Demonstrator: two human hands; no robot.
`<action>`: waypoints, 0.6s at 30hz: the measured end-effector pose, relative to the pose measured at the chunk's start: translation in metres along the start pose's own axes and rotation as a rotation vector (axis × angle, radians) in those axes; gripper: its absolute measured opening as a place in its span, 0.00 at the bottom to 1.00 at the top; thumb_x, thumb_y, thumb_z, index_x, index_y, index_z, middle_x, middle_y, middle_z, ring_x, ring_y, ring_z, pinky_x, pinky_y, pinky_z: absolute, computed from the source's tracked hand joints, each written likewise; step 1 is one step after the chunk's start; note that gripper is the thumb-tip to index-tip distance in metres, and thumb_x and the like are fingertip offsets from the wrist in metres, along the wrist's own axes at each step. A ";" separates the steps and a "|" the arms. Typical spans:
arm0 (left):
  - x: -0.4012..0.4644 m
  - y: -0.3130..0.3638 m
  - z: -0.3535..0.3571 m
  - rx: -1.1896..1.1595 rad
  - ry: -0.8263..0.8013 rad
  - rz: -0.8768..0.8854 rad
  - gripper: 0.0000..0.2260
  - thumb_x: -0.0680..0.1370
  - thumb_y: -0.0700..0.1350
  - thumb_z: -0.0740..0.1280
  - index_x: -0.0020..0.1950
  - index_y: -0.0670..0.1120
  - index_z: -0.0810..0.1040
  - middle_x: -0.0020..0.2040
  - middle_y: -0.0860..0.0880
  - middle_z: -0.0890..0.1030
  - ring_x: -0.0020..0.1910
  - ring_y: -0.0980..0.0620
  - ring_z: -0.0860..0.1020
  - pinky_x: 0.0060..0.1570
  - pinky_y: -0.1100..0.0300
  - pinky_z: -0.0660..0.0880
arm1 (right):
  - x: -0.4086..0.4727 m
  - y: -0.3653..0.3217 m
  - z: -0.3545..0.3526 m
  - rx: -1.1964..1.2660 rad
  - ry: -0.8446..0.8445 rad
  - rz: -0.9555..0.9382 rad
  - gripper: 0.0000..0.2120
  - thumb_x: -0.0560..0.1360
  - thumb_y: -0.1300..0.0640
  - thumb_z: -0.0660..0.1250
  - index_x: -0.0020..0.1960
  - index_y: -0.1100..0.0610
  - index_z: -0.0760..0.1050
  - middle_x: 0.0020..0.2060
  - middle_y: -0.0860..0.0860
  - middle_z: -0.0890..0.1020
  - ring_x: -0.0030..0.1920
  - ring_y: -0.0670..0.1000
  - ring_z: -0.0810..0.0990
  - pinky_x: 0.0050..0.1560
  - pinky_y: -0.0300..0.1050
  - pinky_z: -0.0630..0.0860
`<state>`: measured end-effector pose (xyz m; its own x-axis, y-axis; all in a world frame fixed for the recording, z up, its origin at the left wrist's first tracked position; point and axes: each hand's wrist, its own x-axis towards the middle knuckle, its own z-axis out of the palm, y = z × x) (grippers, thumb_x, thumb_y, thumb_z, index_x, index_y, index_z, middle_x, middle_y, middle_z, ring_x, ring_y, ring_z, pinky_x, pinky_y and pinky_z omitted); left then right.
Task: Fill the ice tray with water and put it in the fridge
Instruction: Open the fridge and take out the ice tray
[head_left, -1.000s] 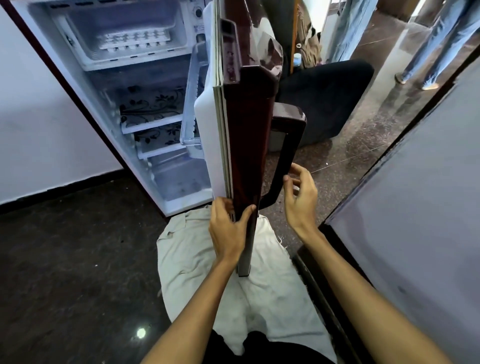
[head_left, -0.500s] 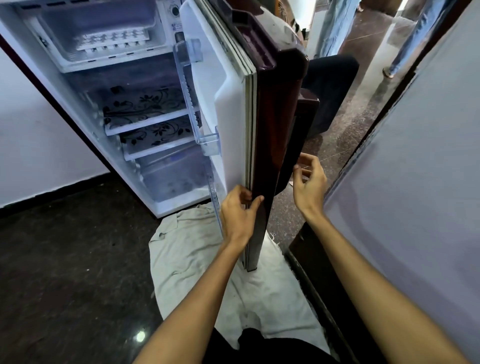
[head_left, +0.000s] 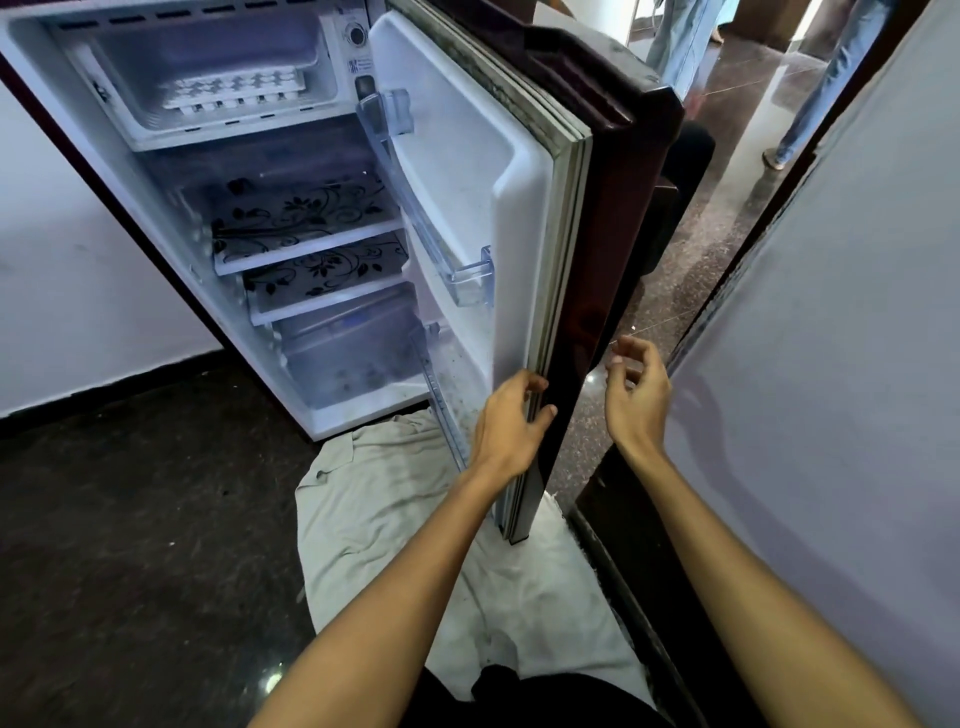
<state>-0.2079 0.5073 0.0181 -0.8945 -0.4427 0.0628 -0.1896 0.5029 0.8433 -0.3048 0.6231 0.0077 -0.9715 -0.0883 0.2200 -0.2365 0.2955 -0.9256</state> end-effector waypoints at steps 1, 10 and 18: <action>-0.002 0.000 0.000 0.000 -0.020 0.009 0.12 0.75 0.43 0.68 0.57 0.46 0.75 0.58 0.50 0.78 0.57 0.53 0.75 0.56 0.58 0.72 | -0.003 0.001 -0.001 0.005 -0.001 0.012 0.09 0.79 0.61 0.59 0.58 0.54 0.72 0.56 0.52 0.77 0.53 0.46 0.77 0.51 0.37 0.76; -0.018 -0.021 -0.009 -0.008 -0.014 -0.035 0.12 0.76 0.44 0.67 0.59 0.46 0.74 0.59 0.50 0.77 0.59 0.52 0.75 0.56 0.57 0.72 | -0.037 0.010 0.005 0.063 -0.027 0.111 0.10 0.79 0.60 0.61 0.60 0.56 0.72 0.54 0.53 0.78 0.49 0.42 0.77 0.45 0.23 0.72; -0.034 -0.061 -0.033 0.008 0.072 -0.177 0.13 0.75 0.45 0.68 0.59 0.47 0.74 0.60 0.51 0.77 0.60 0.51 0.75 0.54 0.59 0.72 | -0.077 0.022 0.035 0.032 -0.087 0.223 0.11 0.79 0.61 0.62 0.61 0.60 0.72 0.56 0.54 0.76 0.47 0.42 0.76 0.41 0.21 0.70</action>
<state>-0.1530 0.4672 -0.0180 -0.8155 -0.5768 -0.0474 -0.3448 0.4184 0.8403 -0.2346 0.6033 -0.0404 -0.9942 -0.1063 -0.0166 -0.0147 0.2864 -0.9580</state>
